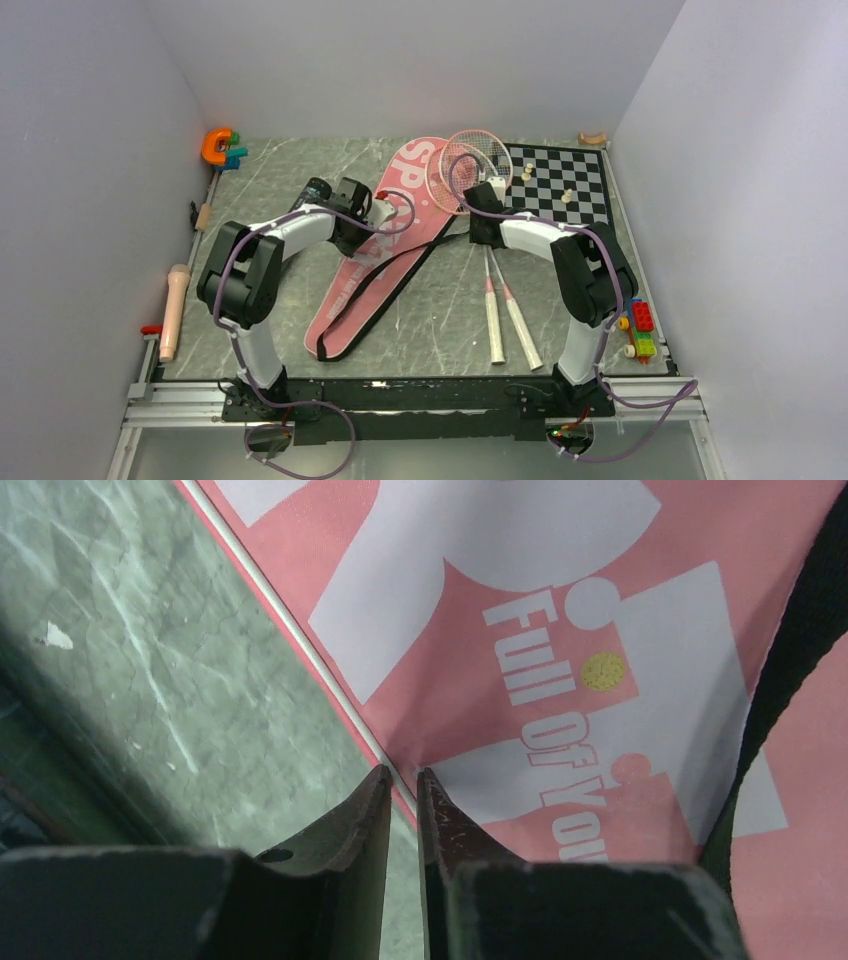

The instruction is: Pack up the badminton gear

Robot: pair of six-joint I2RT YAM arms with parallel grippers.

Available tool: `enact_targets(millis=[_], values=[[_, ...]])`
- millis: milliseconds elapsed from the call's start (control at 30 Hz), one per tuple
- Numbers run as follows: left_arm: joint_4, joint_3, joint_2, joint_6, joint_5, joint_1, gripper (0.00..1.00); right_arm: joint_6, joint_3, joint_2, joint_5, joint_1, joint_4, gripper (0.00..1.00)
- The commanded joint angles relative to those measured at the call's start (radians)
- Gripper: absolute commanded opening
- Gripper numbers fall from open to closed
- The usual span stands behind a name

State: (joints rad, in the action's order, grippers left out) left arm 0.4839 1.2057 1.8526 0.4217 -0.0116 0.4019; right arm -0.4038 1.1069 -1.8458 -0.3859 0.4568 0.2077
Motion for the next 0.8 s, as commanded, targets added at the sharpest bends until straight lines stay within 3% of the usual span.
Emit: enact_targets(millis=[0, 133, 233, 433, 767], values=[[0.081, -0.107, -0.039, 0.013, -0.036, -0.023, 0.19, -0.025, 0.041, 0.011, 0.012, -0.005, -0.022, 0.49], [0.102, -0.140, -0.080, 0.014, -0.034, -0.024, 0.20, -0.054, 0.050, 0.063, 0.005, -0.005, 0.012, 0.72], [0.118, -0.114, -0.141, 0.001, -0.023, -0.029, 0.29, -0.114, 0.050, 0.139, 0.051, -0.002, 0.034, 0.80], [0.226, 0.014, -0.257, -0.043, 0.041, -0.031, 0.37, -0.249, -0.029, 0.256, 0.252, 0.086, -0.017, 0.81], [0.194, -0.031, -0.326, -0.046, 0.117, -0.018, 0.39, -0.459, -0.072, 0.075, 0.543, 0.177, -0.198, 0.73]])
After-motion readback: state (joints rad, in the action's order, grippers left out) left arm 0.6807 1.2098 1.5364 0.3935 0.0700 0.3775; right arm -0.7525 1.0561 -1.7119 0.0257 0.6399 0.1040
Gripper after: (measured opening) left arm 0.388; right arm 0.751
